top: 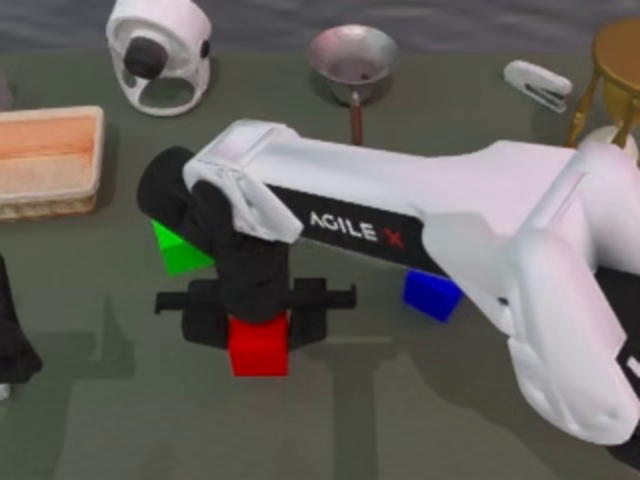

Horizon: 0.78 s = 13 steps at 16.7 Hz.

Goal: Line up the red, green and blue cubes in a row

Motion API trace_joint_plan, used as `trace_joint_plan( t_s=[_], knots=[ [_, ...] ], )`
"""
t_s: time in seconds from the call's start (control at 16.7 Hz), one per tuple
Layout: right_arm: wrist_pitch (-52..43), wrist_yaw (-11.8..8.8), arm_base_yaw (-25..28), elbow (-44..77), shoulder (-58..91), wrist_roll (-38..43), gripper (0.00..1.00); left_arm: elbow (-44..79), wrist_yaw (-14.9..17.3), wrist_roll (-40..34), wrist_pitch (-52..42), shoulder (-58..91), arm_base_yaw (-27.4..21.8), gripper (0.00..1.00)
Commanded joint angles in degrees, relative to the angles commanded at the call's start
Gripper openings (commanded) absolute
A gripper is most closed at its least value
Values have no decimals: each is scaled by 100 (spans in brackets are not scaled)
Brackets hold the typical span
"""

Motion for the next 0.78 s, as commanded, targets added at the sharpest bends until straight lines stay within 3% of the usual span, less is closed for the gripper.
trace_joint_plan(
  t_s=[0.78],
  knots=[
    [0,0,0,0,0,0,98,0,0,0,0,0,0,100]
  ],
)
